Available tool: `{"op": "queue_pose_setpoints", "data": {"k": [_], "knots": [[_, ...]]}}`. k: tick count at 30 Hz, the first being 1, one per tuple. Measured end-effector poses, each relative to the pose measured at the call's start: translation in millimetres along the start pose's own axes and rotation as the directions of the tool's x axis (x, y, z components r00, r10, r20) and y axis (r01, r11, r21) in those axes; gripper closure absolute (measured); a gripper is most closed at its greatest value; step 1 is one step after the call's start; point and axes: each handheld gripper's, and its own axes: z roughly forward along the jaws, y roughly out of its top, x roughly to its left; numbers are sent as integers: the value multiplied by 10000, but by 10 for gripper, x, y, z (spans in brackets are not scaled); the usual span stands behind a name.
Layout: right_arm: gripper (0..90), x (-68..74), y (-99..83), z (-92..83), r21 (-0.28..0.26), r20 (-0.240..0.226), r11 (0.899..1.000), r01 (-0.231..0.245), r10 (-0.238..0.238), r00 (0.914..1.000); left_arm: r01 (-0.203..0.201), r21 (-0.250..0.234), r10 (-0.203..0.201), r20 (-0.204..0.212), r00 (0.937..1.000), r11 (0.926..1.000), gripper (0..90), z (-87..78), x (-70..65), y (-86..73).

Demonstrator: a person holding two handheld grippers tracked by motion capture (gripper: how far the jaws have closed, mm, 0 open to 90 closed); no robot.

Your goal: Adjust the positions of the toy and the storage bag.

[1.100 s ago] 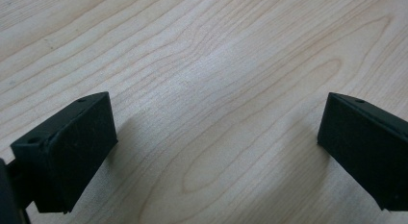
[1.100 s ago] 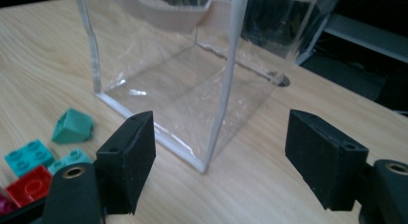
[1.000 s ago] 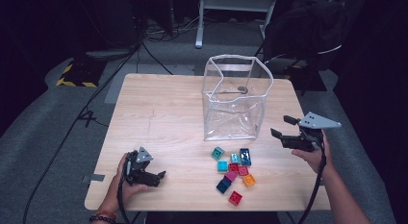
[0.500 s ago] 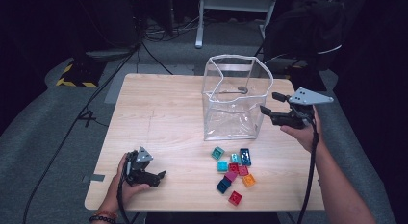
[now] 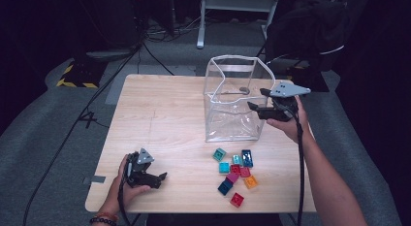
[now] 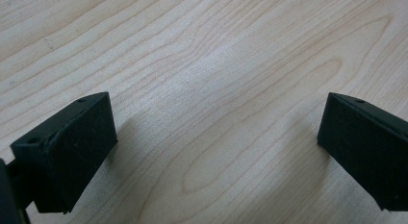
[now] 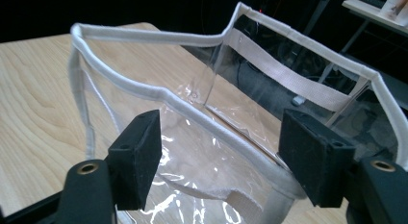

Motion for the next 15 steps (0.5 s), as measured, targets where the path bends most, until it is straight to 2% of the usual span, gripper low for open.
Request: {"op": "queue_pose_setpoints", "data": {"k": [1,5,7,8,11,15], "knots": [[333,-8,-5,30,123,-20,9999,-51,52,10000,-9,-10,9,-4,10000,10000,3,1,0,0],[463,-41,-4,74,101,74,9999,-94,93,9999,-12,-10,12,-2,10000,10000,3,1,0,0],[574,-44,3,88,185,220,9998,63,-67,9997,0,-4,0,-7,10000,10000,3,0,-1,0],[637,-48,11,88,228,188,9996,147,-152,9997,-7,-25,7,-8,10000,10000,3,2,0,0],[751,-60,16,75,217,66,9991,355,-356,9993,-8,-23,8,-7,10000,10000,3,2,0,-1],[858,-75,17,38,161,-198,9988,471,-468,9987,-12,-7,12,-4,10000,10000,3,0,0,0]]}}
